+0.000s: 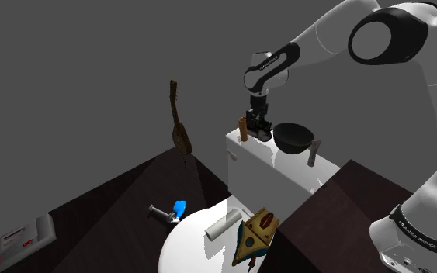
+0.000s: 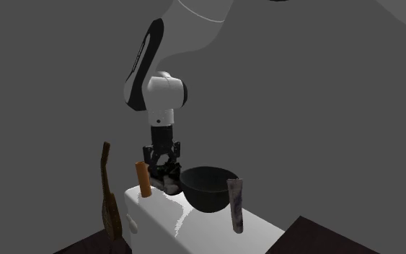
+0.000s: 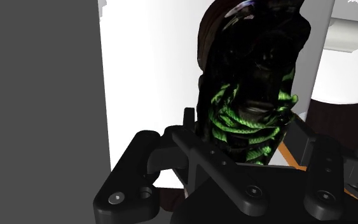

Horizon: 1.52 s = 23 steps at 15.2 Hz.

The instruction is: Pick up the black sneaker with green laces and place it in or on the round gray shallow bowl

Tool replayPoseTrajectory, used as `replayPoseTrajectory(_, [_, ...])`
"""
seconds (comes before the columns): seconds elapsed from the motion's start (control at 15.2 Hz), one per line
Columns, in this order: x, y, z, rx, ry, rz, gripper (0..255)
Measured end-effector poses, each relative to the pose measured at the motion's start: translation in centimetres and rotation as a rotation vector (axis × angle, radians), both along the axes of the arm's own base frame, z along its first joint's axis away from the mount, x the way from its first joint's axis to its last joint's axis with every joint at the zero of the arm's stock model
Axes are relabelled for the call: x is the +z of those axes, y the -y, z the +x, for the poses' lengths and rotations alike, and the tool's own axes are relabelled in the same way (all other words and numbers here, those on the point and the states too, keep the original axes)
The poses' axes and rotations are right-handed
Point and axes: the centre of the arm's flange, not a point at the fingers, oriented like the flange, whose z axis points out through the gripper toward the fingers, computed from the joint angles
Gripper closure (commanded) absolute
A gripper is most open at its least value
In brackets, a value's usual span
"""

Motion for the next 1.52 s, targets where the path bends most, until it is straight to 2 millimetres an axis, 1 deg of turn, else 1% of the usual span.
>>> replayPoseTrajectory(1.32, [10.6, 0.0, -0.2, 0.000, 0.000, 0.000, 255])
replayPoseTrajectory(1.52, [12.1, 0.0, 0.0, 0.000, 0.000, 0.000, 255])
